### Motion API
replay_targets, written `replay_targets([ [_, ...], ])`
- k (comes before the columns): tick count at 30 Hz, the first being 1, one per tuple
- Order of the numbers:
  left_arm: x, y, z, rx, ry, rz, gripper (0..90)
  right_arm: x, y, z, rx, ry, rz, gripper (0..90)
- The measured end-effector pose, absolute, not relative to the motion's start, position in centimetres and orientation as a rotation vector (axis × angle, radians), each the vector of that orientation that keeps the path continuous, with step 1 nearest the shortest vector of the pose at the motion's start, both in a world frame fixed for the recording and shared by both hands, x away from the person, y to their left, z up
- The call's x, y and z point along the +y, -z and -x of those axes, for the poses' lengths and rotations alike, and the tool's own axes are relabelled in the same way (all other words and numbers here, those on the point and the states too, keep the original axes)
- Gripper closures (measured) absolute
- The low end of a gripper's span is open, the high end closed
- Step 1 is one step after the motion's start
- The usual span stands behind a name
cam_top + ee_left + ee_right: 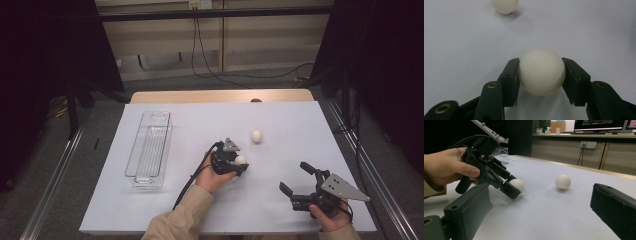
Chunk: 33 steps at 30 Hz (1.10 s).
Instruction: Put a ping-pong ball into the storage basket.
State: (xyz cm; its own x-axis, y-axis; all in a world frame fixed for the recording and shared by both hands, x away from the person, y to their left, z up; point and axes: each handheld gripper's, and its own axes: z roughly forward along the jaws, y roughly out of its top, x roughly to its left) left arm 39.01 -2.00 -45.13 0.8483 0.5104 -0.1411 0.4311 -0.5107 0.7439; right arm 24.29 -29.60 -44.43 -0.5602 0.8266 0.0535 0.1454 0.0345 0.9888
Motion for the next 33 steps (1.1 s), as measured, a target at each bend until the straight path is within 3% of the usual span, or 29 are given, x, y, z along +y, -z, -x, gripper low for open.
replay_targets([
  [33, -0.4, 43.7, -39.1, 0.706, -0.097, -2.176, 51.0, -29.5, 44.4, -24.3, 1.765, -1.569, -0.979, 2.1],
])
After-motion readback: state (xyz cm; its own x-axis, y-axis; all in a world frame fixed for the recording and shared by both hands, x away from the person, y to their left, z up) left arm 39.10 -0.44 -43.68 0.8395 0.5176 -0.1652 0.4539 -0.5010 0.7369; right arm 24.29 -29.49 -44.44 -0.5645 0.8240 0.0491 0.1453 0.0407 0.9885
